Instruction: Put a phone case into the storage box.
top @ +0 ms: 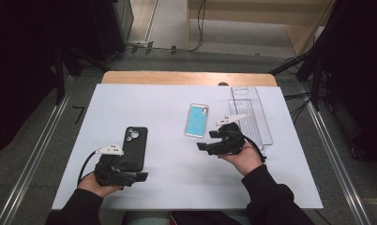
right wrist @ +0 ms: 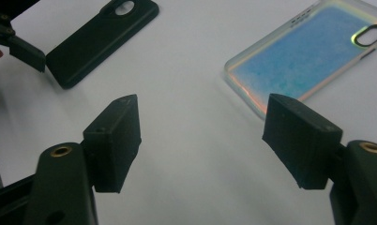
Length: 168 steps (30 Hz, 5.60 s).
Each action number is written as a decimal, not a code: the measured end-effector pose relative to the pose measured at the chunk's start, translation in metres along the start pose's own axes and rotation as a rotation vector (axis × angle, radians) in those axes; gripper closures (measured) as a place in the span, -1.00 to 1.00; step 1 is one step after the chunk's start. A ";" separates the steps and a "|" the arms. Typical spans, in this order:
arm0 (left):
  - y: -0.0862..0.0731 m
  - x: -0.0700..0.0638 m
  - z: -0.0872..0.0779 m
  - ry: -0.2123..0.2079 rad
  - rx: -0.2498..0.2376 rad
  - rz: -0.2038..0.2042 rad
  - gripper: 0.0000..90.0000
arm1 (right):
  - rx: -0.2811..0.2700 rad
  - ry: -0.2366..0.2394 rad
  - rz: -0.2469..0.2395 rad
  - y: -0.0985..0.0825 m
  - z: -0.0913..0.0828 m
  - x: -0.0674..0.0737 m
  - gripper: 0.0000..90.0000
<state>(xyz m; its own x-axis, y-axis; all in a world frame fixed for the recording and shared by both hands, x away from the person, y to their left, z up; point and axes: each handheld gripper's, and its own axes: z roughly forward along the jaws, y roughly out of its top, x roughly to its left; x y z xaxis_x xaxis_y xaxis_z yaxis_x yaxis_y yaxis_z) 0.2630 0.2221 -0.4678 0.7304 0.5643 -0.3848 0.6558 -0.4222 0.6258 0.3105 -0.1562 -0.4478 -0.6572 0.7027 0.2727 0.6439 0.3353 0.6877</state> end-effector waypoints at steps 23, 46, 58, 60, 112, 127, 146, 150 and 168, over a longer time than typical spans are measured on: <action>0.000 0.001 -0.001 -0.005 0.000 -0.002 -0.37 | 0.053 -0.046 0.123 0.052 0.064 -0.015 0.95; 0.000 0.001 -0.001 -0.005 -0.002 -0.001 -0.37 | 0.160 -0.165 0.163 0.021 0.082 -0.034 0.95; 0.000 0.000 -0.001 -0.005 -0.001 0.004 -0.37 | 0.200 -0.218 0.149 0.004 0.059 -0.038 0.95; 0.000 0.000 -0.001 -0.005 0.001 0.002 -0.37 | 0.199 -0.229 0.150 0.003 0.057 -0.039 0.95; 0.003 -0.003 0.000 -0.013 -0.033 0.026 -0.38 | -0.012 0.114 0.032 -0.080 -0.060 -0.029 -0.53; 0.003 -0.004 0.001 -0.003 -0.083 0.064 -0.44 | 0.029 0.090 0.048 -0.102 -0.074 -0.030 -0.81; 0.004 -0.002 0.002 -0.006 -0.067 0.036 -0.48 | 0.000 0.085 0.043 -0.088 -0.068 -0.020 -0.81; 0.005 -0.002 0.002 -0.009 -0.067 0.036 -0.48 | -0.009 0.069 0.046 -0.081 -0.065 -0.017 -0.81; 0.005 -0.002 0.001 -0.015 -0.062 0.023 -0.48 | -0.045 0.039 0.047 -0.052 -0.039 -0.002 -0.81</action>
<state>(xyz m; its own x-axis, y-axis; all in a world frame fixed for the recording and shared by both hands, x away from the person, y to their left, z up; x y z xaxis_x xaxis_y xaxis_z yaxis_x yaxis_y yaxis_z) 0.2650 0.2184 -0.4643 0.7482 0.5443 -0.3793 0.6260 -0.3898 0.6754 0.2635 -0.1996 -0.4583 -0.6420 0.6915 0.3312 0.6569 0.2733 0.7027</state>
